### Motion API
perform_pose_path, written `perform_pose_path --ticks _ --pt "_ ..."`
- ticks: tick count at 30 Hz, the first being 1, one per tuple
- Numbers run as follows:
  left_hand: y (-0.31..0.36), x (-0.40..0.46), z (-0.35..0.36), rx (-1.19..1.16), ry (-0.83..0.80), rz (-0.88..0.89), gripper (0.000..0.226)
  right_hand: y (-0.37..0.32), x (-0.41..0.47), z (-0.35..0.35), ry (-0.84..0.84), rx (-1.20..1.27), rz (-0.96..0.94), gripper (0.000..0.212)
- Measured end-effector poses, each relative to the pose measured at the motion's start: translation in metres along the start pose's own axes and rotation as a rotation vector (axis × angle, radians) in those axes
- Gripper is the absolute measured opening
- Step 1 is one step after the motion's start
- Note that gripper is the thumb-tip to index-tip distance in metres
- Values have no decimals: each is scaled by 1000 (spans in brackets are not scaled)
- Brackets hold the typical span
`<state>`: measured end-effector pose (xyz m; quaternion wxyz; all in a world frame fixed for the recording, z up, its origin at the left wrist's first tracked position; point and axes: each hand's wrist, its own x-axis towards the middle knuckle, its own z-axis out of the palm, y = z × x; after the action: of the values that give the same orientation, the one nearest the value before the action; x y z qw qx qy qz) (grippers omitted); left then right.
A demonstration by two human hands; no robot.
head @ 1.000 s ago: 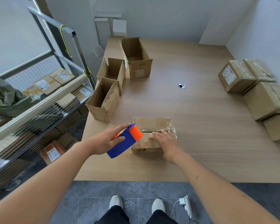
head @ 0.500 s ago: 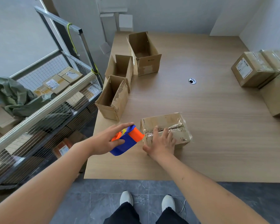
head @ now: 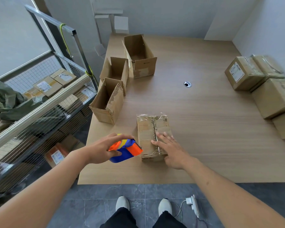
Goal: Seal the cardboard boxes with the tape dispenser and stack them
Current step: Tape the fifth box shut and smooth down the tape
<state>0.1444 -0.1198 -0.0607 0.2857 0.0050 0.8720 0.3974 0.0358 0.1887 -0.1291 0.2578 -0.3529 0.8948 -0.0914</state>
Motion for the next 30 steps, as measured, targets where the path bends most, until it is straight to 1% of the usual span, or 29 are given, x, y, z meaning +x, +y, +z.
perform_pose_path --ticks 1,2,3,4,5,6,8,12,17,22,26,28,30 --pt "2 0 1 4 -1 3 74 -2 1 -1 74 95 -8 79" --pt "4 1 3 7 -2 8 74 -8 1 -3 162 249 -6 66" --pt "7 1 4 10 -4 11 74 -15 2 -6 226 457 4 54" --pt "10 2 4 17 -8 13 74 -23 2 -10 236 688 4 43" --pt "13 2 5 26 -14 13 74 -32 2 -15 203 875 -3 34" --pt "16 2 5 35 -22 12 74 -39 1 -19 164 974 -13 25" --pt "22 3 6 50 -36 18 74 -48 0 -24 116 1016 -37 17" --pt "31 2 10 79 -51 22 75 -48 -2 -22 94 1121 -15 16" --pt "37 1 18 77 -40 31 75 -45 -7 -15 84 1183 6 6" --pt "44 -1 25 49 -56 26 74 -45 -17 -15 81 1186 41 10" --pt "49 -4 27 54 -76 38 73 -48 -20 -18 73 1109 93 18" --pt "52 -5 27 63 -91 44 71 -49 -21 -20 74 1073 95 21" --pt "55 -7 27 55 -92 54 70 -50 -25 -24 55 1095 87 23"
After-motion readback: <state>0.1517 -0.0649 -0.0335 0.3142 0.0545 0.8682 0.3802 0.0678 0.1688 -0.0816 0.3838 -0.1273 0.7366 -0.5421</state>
